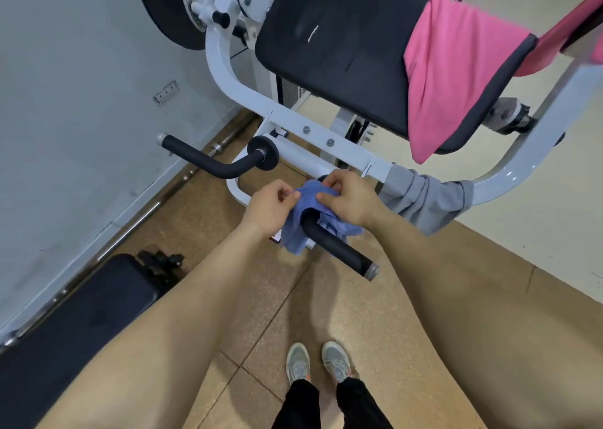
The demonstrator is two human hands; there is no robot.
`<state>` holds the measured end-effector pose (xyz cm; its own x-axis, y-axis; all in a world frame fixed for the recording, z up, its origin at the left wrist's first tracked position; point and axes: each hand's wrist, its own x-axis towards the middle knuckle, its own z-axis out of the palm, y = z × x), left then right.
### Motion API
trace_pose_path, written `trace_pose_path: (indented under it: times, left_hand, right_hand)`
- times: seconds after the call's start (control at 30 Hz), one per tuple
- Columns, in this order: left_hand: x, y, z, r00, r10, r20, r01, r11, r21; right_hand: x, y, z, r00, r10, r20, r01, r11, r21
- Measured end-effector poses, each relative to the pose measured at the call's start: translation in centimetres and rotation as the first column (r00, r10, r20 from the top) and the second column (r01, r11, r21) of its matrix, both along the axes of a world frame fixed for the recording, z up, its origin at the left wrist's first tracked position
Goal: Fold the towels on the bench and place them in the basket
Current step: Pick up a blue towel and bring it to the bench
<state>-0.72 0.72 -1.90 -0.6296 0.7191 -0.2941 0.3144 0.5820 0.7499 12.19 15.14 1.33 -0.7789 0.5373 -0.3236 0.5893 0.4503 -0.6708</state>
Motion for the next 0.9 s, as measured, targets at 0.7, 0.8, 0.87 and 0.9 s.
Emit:
trace_pose_path:
  times: [0.7, 0.8, 0.87, 0.9]
  left_hand:
    - [12.7, -23.5, 13.3, 0.667, 0.744, -0.043, -0.698, 0.644, 0.312]
    - [14.2, -28.5, 13.8, 0.565, 0.825, -0.018, -0.778, 0.540, 0.320]
    - [15.2, -31.5, 14.1, 0.506, 0.863, -0.022, -0.812, 0.484, 0.325]
    - [15.7, -32.9, 14.3, 0.485, 0.874, -0.028, -0.823, 0.467, 0.324]
  right_hand:
    - [-4.3, -21.1, 14.1, 0.792, 0.555, -0.254, -0.605, 0.770, -0.202]
    - [-4.1, -24.6, 14.0, 0.724, 0.661, -0.197, -0.690, 0.690, -0.219]
    - [-3.9, -27.2, 13.6, 0.618, 0.776, -0.127, -0.783, 0.594, -0.184]
    - [-3.7, -28.8, 13.3, 0.552, 0.830, -0.079, -0.831, 0.539, -0.139]
